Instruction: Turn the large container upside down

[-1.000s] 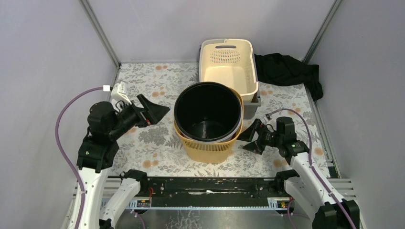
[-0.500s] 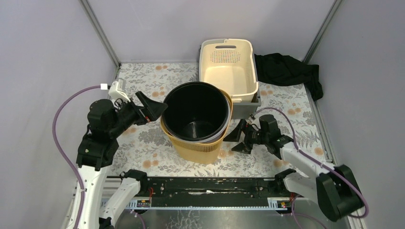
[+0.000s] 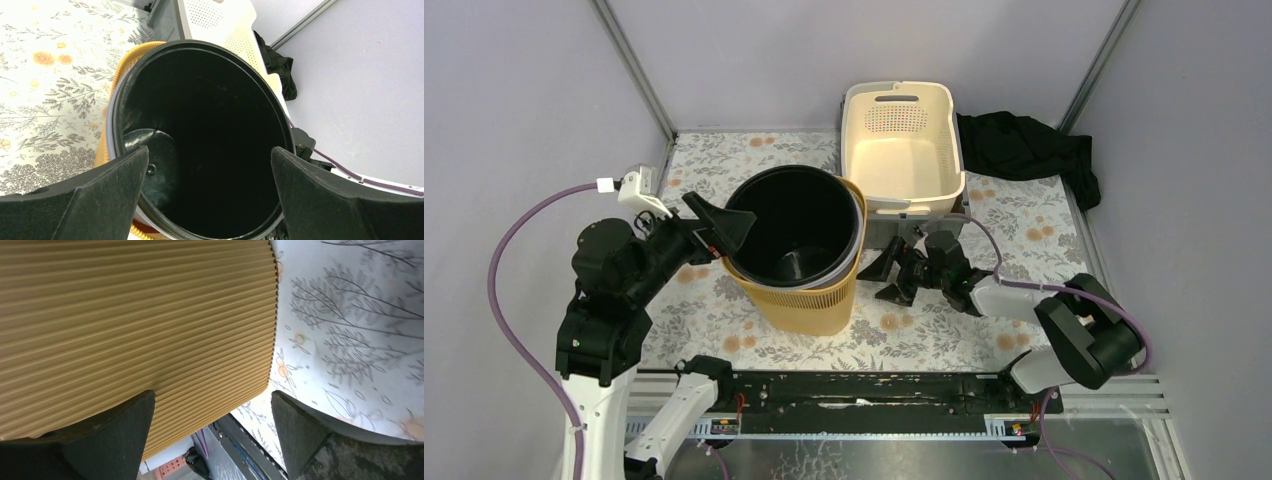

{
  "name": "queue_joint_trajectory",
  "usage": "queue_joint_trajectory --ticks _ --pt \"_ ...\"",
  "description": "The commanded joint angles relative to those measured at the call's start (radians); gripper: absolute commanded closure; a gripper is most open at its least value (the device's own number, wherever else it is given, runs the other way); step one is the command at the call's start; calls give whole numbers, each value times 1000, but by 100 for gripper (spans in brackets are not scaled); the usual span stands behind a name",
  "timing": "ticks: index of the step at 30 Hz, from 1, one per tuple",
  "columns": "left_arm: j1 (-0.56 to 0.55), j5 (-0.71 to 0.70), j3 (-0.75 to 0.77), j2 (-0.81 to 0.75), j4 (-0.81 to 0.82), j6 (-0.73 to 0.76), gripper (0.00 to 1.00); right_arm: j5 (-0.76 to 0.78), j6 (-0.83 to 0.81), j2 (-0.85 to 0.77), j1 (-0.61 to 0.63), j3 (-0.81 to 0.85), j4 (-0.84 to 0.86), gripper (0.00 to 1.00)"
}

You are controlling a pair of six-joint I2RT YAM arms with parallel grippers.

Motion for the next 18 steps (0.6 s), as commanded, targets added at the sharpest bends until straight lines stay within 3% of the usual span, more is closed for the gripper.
queue_joint_trajectory --ticks 1,9,18 --pt "-3 -34 22 -5 -39 31 0 122 119 86 56 68 221 7" --pt "-3 -57 32 -3 -62 45 0 190 86 188 95 160 263 8" --pt "-3 -68 40 -14 -77 46 0 180 -62 -56 97 -2 118 7"
